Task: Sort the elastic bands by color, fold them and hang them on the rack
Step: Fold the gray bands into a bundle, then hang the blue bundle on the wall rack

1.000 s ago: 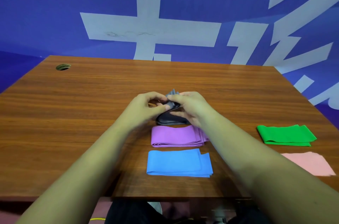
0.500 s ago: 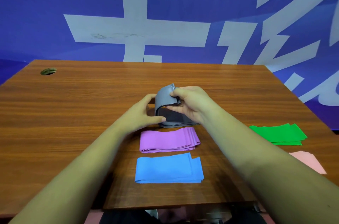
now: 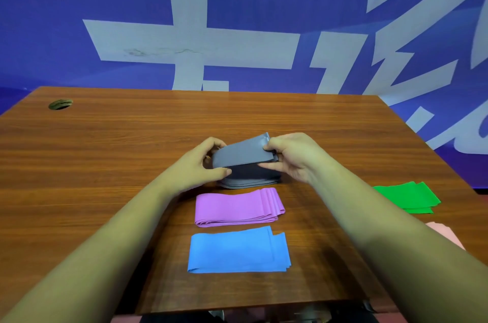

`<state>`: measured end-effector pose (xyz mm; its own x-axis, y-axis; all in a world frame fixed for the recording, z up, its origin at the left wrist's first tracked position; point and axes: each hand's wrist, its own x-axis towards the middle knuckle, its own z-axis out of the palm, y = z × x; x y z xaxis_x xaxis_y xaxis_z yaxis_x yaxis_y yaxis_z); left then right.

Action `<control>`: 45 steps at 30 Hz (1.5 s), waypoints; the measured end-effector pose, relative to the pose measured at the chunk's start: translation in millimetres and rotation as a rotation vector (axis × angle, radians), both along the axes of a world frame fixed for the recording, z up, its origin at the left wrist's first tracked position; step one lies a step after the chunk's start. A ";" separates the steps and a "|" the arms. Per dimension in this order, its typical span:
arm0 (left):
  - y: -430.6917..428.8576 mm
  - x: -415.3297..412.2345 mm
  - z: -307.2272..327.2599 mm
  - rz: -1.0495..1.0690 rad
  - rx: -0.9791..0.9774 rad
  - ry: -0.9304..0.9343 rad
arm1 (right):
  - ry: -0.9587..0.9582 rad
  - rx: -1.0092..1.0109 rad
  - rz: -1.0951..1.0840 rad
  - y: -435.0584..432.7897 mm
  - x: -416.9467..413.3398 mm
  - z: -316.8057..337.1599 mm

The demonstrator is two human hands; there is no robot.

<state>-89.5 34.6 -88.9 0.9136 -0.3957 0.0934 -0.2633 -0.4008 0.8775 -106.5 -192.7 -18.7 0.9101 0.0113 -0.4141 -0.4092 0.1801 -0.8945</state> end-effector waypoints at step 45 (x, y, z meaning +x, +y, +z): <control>47.4 -61.7 -5.1 0.132 0.126 -0.133 | -0.593 -1.111 0.077 15.0 -43.5 -36.5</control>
<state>-151.2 82.0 -94.1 0.9413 -0.2894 0.1739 -0.3112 -0.5441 0.7791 -150.0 -177.7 -55.2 0.9715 -0.0190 0.2364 0.1297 -0.7919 -0.5967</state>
